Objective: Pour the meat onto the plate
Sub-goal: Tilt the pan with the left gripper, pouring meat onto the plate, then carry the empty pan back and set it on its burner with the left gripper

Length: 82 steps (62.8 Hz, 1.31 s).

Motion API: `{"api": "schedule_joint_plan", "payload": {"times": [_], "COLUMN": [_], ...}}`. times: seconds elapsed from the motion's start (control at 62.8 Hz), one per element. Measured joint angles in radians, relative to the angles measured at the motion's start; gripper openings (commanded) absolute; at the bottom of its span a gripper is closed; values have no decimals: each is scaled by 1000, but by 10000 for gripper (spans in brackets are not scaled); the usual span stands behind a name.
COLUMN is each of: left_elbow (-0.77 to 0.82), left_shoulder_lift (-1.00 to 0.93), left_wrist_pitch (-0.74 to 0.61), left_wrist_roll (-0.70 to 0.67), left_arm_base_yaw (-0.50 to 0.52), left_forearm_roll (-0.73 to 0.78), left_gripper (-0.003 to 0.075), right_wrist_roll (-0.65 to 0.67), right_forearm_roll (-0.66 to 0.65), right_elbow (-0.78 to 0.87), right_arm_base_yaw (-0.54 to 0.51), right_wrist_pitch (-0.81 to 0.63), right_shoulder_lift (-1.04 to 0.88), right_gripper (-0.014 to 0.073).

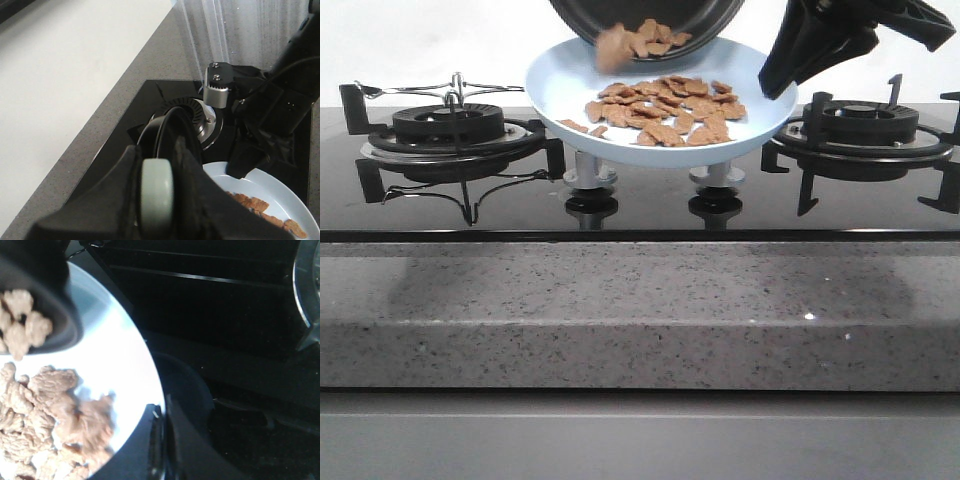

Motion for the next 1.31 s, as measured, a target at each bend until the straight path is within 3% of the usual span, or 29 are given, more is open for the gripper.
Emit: {"api": "schedule_joint_plan", "payload": {"times": [0.653,0.892,1.068,1.307], "left_elbow": [0,0,0,0], "left_shoulder_lift": [-77,-77,-77,-67], "left_wrist_pitch": [-41,-117,-129,8], "left_wrist_roll": [0,-115,-247,-431], "left_arm_base_yaw": [-91,-84,17,354], "left_forearm_roll": [146,151,43,-418], "left_gripper": [-20,-20,-20,-20], "right_wrist_roll": [0,0,0,0], "right_forearm_roll": [0,0,0,0], "right_elbow": [0,0,0,0], "right_arm_base_yaw": [0,0,0,0], "right_wrist_pitch": [0,0,0,0], "right_shoulder_lift": [0,0,0,0], "right_gripper": [-59,-59,-59,-59]}}
